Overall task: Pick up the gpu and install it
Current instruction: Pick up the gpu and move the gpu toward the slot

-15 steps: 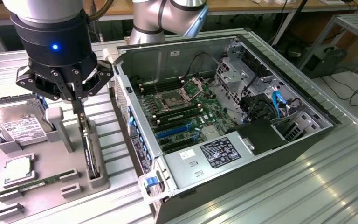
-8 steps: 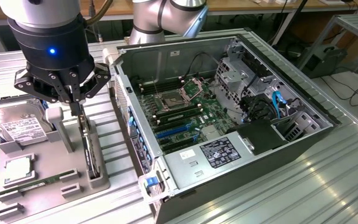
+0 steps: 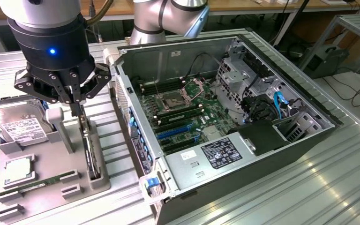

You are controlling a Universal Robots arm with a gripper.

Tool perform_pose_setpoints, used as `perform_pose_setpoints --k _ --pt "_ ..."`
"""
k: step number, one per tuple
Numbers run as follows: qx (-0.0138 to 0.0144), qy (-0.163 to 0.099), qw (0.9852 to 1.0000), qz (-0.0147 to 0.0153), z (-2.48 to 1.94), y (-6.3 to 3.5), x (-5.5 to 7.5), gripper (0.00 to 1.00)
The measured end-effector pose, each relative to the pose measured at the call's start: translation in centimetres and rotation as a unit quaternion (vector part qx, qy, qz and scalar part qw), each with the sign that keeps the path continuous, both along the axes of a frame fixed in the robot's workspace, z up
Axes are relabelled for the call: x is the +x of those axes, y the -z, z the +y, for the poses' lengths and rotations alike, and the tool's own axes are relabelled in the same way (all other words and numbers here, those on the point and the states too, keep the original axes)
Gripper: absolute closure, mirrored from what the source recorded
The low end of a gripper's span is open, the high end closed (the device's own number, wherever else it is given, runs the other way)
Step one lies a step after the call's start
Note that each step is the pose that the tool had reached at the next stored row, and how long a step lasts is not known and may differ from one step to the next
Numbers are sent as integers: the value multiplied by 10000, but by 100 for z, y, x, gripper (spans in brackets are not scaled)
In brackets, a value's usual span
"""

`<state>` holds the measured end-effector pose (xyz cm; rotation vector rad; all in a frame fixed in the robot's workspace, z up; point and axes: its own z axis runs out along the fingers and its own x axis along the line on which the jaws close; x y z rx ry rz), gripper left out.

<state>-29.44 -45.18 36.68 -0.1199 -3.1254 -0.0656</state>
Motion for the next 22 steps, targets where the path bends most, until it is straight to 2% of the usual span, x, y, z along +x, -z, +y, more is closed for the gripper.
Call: perform_pose_setpoints --k 5,7,8,12,13,14,17,20,22 --pt "0 0 10000 0 -1 0 0 89" --pt "0 0 10000 0 -1 0 0 76" --pt "0 0 10000 0 -1 0 0 64" --pt "0 0 10000 0 -1 0 0 40" --pt "0 0 10000 0 -1 0 0 40" --pt "0 0 10000 0 -1 0 0 34" --pt "-3 -3 10000 0 -2 1 0 34" --pt "-6 -192 9998 0 -1 10 0 34" --pt "-6 -216 9998 0 0 11 0 34"
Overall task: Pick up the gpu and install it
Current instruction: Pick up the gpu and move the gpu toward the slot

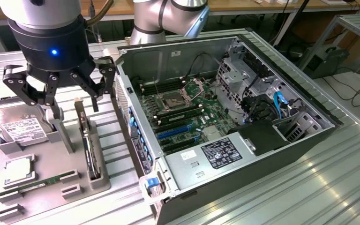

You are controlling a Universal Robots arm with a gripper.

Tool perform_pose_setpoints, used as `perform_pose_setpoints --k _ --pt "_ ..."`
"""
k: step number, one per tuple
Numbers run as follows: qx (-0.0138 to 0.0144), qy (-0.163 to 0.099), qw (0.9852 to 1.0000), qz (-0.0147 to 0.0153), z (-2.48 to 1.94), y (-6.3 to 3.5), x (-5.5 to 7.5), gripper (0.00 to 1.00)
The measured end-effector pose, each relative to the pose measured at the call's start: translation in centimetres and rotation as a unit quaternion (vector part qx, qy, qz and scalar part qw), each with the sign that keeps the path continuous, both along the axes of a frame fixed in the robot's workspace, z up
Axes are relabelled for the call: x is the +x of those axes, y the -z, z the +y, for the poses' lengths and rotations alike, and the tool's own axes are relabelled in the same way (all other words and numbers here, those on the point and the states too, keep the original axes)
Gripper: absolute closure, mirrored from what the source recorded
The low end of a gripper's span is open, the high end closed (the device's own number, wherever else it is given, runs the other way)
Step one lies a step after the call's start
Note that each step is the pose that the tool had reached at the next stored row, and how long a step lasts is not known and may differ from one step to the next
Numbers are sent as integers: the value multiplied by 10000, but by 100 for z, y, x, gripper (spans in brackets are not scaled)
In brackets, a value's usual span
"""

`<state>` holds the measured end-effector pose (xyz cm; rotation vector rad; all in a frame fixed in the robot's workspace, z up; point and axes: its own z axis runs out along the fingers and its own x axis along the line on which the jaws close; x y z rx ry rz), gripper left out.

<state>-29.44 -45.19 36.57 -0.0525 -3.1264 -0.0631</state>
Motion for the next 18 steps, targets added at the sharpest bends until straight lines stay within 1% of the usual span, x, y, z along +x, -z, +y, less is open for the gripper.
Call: perform_pose_setpoints --k 5,15,18 --pt "1 -4 10000 -1 1 14 0 34" --pt "0 -4 10000 0 0 133 0 34" --pt "0 -4 10000 0 -6 163 0 34"
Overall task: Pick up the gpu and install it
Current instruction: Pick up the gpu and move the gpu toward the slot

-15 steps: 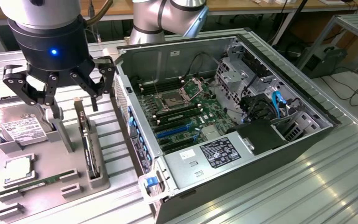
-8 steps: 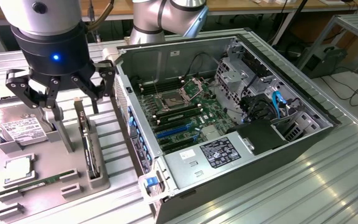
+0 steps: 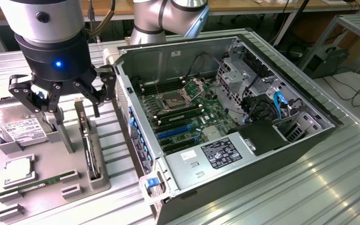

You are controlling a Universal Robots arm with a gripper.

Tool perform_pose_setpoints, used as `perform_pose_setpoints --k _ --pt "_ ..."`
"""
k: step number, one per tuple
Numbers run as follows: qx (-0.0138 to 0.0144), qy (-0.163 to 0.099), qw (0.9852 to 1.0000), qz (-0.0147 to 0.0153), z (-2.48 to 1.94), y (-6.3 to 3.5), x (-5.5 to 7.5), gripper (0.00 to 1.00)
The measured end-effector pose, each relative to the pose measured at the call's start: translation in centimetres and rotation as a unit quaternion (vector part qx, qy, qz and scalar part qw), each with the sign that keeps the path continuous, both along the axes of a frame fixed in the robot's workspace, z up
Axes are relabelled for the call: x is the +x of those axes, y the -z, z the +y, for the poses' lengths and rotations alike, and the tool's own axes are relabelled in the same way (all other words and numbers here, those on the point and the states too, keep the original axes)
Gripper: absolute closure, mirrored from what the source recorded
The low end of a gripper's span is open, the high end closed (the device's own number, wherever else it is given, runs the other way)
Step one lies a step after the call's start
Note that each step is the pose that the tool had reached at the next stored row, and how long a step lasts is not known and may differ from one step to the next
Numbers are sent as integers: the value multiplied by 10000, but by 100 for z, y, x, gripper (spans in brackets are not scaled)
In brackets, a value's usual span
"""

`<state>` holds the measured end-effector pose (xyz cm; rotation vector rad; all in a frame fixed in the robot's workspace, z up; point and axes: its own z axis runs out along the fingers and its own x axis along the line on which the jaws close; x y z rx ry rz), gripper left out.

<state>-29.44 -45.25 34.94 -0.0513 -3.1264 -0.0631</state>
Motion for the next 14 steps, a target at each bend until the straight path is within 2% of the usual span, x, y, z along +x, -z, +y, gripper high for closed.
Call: perform_pose_setpoints --k 14 --pt "0 -1 10000 0 3 80 1 34"
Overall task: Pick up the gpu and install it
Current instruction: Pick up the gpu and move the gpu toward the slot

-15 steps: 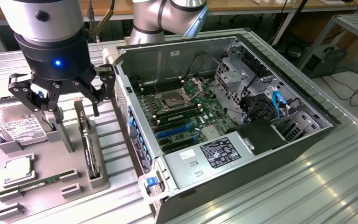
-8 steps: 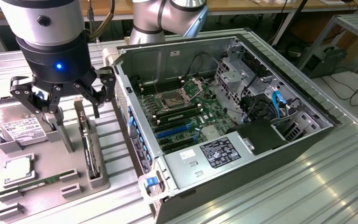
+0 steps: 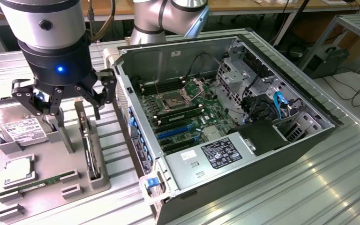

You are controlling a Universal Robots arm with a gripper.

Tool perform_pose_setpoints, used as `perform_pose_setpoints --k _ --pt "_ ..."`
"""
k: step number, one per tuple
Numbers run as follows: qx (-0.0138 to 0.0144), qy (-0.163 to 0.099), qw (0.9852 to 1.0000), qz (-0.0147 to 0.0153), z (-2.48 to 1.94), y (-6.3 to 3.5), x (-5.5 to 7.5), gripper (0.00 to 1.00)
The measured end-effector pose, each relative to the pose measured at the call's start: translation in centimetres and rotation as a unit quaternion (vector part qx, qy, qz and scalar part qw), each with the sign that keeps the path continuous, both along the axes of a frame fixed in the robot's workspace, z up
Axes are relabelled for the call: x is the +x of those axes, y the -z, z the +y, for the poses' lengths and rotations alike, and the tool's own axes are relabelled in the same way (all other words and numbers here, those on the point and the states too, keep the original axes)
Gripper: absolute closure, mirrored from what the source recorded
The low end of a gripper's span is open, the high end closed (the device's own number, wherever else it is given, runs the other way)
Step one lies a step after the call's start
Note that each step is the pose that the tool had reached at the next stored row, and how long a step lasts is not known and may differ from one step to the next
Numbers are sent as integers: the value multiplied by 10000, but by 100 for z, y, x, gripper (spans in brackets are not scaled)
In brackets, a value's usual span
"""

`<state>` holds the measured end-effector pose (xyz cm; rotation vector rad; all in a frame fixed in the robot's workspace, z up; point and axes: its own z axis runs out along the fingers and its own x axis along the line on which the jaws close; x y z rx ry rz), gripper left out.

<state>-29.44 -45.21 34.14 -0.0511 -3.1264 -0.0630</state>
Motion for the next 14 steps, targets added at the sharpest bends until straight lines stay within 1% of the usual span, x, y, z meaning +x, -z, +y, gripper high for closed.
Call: perform_pose_setpoints --k 14 --pt "0 0 10000 0 5 67 0 34"
